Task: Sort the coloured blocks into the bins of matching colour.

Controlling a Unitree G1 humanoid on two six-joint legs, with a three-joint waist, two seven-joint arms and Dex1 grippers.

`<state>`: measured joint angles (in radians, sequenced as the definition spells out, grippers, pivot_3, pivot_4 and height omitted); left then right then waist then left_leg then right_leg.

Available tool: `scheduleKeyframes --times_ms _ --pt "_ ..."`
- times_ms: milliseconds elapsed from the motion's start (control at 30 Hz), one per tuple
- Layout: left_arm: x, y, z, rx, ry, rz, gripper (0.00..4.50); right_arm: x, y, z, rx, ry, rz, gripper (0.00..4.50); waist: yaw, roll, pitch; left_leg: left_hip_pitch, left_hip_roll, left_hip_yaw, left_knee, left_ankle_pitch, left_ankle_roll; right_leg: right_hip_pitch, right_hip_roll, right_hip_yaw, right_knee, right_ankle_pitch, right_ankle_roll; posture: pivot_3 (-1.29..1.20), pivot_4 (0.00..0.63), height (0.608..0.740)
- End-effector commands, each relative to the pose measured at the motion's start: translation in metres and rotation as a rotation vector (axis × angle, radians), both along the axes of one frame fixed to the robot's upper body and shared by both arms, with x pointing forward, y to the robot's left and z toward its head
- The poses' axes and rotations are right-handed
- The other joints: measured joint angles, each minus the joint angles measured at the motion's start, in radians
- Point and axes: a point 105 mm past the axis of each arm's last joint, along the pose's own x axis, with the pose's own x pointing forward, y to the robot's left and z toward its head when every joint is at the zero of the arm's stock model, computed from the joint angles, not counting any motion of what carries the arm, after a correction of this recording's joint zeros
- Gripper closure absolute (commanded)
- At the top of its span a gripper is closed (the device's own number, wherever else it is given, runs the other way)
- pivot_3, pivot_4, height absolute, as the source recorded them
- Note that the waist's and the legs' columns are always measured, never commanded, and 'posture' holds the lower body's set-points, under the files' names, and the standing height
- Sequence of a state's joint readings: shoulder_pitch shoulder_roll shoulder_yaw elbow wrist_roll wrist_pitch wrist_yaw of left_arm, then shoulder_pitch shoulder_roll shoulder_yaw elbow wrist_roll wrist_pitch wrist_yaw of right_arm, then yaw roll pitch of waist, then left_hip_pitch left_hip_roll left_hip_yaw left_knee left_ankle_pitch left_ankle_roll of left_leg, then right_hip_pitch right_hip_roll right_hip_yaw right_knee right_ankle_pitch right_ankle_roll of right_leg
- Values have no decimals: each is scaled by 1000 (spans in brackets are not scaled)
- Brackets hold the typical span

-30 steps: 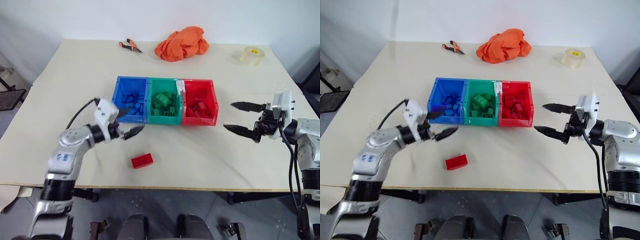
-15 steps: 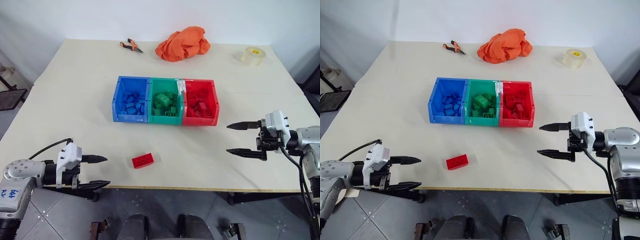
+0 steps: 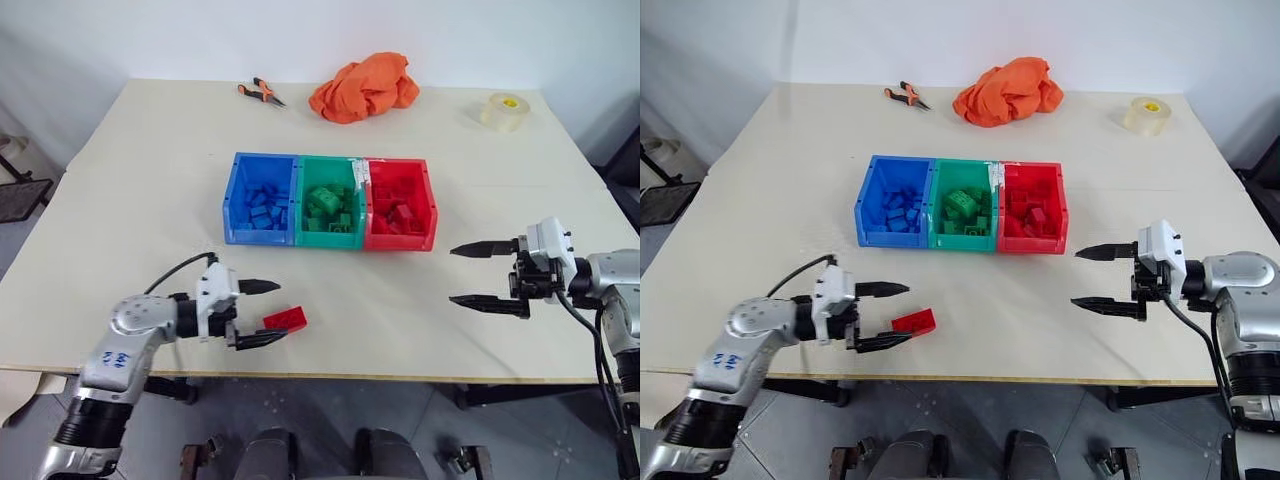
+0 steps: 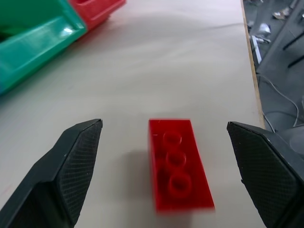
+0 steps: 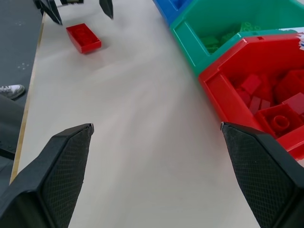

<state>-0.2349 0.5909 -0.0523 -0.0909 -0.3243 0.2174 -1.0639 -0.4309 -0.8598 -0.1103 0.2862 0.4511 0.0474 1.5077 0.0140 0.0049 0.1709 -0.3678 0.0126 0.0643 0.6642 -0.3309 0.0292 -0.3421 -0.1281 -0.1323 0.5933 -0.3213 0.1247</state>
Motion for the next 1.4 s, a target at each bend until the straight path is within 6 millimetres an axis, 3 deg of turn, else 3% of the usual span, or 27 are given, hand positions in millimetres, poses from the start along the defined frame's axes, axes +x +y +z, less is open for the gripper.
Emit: scheduleKeyframes --times_ms 33,200,233,367,533,567,667,833,1067,1300,1400 --pt "4 -5 -11 59 -12 -4 32 -3 0 11 10 -49 -4 0 1 0 0 0 0 0 0 0 0 0 0 0 0 0 0 0 150 740" --pt "2 -7 -21 125 22 -28 32 -8 -2 11 11 -53 -26 0 6 0 0 0 0 0 0 0 0 0 0 0 0 0 0 0 150 740" --pt "2 -7 -21 133 20 -28 213 -9 -3 12 12 -55 -34 0 7 0 0 0 0 0 0 0 0 0 0 0 0 0 0 0 150 740" --pt "8 -7 -12 93 -2 0 1235 -10 -5 12 19 -60 -58 0 11 0 0 0 0 0 0 0 0 0 -1 0 -1 0 0 0 150 740" --pt "13 -15 10 0 -32 -7 2931 -9 -6 13 32 -72 -86 0 11 0 0 0 -1 -1 1 0 1 1 -1 0 -1 0 0 0 150 740" --pt "14 -18 14 -14 -40 -13 3035 -8 -7 13 36 -76 -95 0 10 0 0 0 -1 -1 1 0 1 1 -1 0 -1 0 0 0 150 740" --pt "20 -29 29 -46 -85 -29 3029 -5 -10 13 44 -88 -141 0 11 0 0 0 -1 -1 1 0 1 1 -1 0 0 0 0 0 150 740" --pt "47 -56 62 -121 -168 6 3029 -2 -17 16 91 -124 -242 0 17 -1 0 -1 -2 -1 2 0 1 1 -1 -1 0 1 2 0 150 740" --pt "97 -114 103 -240 -207 37 3029 -6 -20 21 178 -168 -375 0 21 -1 0 -1 -3 0 1 1 2 1 0 -1 -1 1 2 0 150 740" --pt "121 -165 120 -294 -200 18 3029 -22 -12 18 228 -185 -432 0 33 -2 0 -2 -3 1 1 1 2 0 2 -1 -3 1 3 0 150 740" --pt "130 -178 121 -289 -203 71 3029 -30 -9 16 244 -191 -456 0 36 -3 0 -2 -3 2 1 1 3 0 1 -1 -3 1 3 0 150 740"
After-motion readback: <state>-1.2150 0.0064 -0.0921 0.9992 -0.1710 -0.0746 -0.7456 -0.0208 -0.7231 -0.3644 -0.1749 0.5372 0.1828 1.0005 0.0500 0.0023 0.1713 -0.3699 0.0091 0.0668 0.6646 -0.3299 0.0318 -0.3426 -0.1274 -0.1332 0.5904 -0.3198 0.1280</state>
